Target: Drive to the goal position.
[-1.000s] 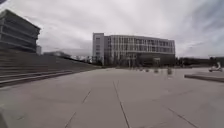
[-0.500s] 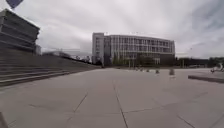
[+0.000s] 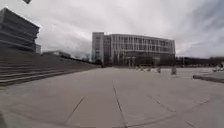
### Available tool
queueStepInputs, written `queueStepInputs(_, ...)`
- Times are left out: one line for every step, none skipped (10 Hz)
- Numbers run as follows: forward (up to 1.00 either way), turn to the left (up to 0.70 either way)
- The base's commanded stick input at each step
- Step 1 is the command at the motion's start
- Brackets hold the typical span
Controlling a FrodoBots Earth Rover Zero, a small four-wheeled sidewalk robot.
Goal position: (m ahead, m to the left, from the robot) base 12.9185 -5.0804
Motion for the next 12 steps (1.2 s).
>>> queueStepInputs(0.7,0.0)
queueStepInputs(0.7,0.0)
queueStepInputs(0.7,0.0)
queueStepInputs(0.7,0.0)
queueStepInputs(0.7,0.0)
queueStepInputs(0.7,0.0)
queueStepInputs(0.7,0.0)
queueStepInputs(0.7,0.0)
queueStepInputs(0.7,0.0)
queueStepInputs(0.7,0.0)
queueStepInputs(0.7,0.0)
queueStepInputs(0.7,0.0)
